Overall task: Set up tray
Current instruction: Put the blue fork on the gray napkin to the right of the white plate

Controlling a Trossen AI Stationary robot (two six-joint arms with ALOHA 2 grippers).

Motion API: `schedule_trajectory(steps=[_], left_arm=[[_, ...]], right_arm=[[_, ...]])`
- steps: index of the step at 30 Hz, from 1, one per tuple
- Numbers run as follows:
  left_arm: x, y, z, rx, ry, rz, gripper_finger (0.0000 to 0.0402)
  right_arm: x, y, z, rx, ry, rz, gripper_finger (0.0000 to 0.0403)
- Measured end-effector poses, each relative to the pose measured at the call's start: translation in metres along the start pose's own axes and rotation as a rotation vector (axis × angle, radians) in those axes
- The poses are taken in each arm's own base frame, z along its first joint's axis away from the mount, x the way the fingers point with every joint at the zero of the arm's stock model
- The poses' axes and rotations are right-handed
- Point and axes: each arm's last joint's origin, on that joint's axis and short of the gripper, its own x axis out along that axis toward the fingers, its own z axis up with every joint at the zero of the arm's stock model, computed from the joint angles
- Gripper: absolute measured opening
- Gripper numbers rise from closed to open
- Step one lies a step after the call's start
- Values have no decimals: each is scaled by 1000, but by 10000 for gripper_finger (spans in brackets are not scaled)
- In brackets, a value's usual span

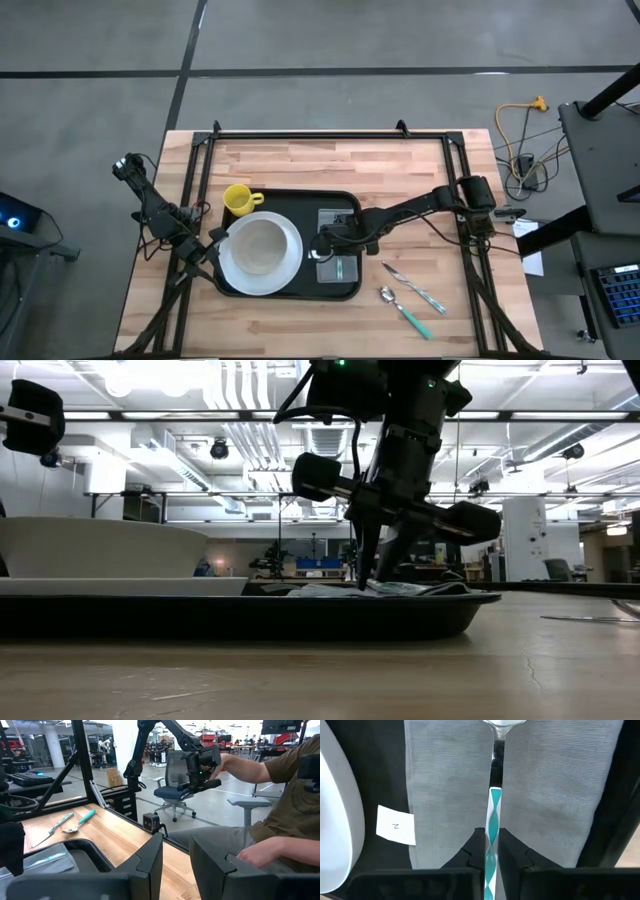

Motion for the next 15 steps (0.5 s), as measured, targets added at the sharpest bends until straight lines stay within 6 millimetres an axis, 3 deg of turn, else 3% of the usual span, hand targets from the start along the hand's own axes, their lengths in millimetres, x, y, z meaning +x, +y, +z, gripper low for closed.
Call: schedule_trajectory(steps=[8,15], left_arm=[[0,0,0,0,0,0,79],[0,0,0,0,0,0,79]], right_arm=[[0,0,0,-4,-2,-2,75],[0,0,0,-26,-6,-2,97]])
